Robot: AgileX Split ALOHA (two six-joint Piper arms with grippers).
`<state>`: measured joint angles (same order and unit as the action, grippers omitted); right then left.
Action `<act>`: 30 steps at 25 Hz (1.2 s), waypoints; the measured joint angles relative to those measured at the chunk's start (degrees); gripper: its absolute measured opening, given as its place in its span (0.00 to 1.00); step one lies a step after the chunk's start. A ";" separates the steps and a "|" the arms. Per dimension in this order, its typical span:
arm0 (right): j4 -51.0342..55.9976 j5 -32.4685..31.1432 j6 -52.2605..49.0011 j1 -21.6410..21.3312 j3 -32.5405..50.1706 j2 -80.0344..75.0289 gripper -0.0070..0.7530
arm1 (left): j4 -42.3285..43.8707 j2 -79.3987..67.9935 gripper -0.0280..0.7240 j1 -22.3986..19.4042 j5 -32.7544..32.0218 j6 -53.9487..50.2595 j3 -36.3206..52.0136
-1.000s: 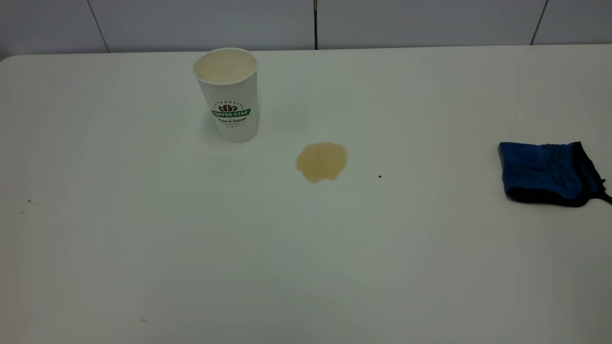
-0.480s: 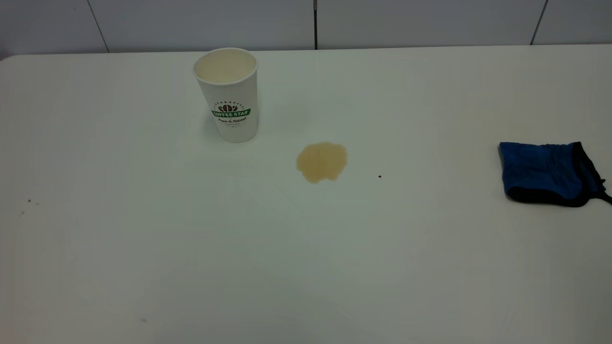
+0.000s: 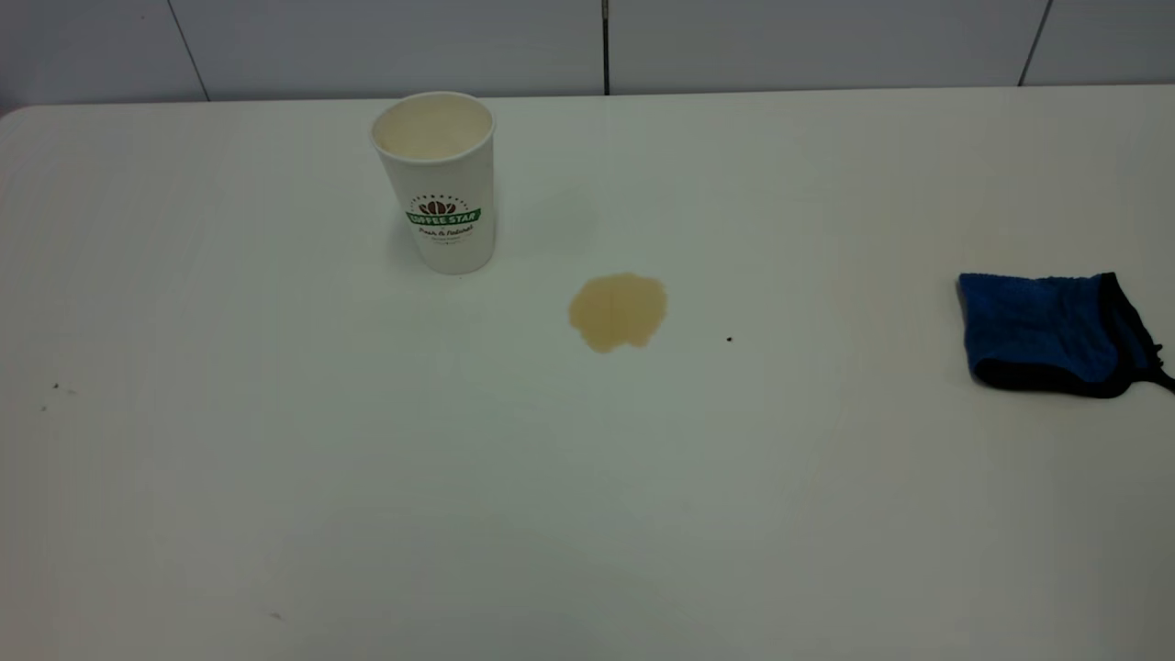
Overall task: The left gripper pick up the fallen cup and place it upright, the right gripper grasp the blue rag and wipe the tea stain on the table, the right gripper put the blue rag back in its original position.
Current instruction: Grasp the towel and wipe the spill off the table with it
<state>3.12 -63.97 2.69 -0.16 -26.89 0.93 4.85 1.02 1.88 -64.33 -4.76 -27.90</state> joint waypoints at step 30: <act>-7.45 4.94 -2.69 0.00 -12.43 -25.89 0.41 | 0.00 0.00 0.66 0.00 0.00 0.09 0.00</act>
<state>-4.33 -59.02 0.00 -0.16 -39.32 -24.97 4.85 1.02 1.88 -64.33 -4.67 -27.90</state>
